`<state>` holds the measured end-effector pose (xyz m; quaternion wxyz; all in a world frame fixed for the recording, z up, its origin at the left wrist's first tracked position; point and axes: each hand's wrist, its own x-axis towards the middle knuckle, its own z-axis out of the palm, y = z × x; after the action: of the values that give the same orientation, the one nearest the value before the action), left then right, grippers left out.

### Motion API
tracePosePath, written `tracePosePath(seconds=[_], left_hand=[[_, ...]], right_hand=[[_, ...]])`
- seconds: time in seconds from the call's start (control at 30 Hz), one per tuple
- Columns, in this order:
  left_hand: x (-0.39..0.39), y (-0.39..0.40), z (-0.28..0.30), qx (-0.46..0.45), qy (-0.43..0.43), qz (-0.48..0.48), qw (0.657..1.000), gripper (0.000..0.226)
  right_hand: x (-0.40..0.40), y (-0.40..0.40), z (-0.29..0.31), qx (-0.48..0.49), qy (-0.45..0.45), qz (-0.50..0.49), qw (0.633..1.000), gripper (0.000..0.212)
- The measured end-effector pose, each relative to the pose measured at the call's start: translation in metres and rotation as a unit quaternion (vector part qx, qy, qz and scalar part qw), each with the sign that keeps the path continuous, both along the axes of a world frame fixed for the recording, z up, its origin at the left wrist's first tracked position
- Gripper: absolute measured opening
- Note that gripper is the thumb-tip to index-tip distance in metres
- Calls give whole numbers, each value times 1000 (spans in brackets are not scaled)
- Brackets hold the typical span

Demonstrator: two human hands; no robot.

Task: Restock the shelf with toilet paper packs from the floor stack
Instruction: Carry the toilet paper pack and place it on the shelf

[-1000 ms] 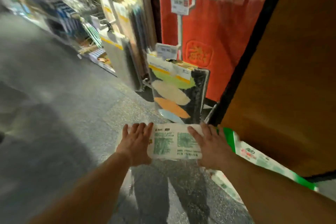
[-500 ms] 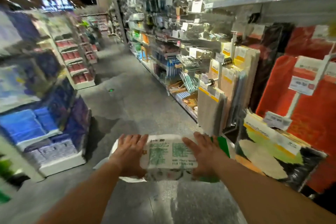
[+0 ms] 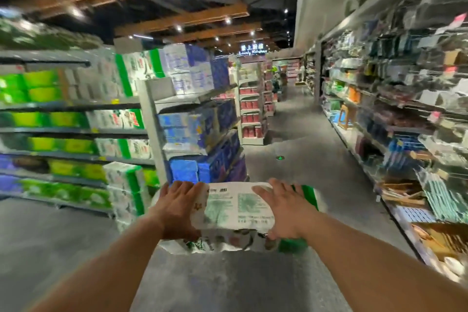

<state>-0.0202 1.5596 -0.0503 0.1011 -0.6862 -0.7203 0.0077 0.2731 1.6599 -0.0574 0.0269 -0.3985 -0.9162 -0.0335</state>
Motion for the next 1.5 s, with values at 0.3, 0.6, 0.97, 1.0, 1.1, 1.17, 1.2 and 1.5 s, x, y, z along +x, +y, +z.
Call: tracePosePath(seconds=[0.3,0.6,0.97,1.0,1.1,1.17,1.2,1.5], left_hand=[[-167,18,35,17,20,141,990,139],[-351,65,78,22,30,190,981,133],[-547,163,93,49,47,226,972,130],[-567,172,95,54,44,233,970,130],[-629,197,105,64,35,260,963,133],[-669,211,112,71,39,274,958,134],[-688,216,114,71,40,279,957,133],[-881,269,122,74,72,268,958,138]], right_hand=[[-204,97,47,14,-8,146,989,113],[-402,166,84,30,21,199,979,111],[-620,294,99,53,52,256,964,114],[-642,308,103,62,58,264,961,115],[-710,340,117,72,59,286,954,117],[-754,356,126,86,54,297,949,116],[-775,363,129,93,50,302,948,115],[-976,412,131,124,33,270,954,118]])
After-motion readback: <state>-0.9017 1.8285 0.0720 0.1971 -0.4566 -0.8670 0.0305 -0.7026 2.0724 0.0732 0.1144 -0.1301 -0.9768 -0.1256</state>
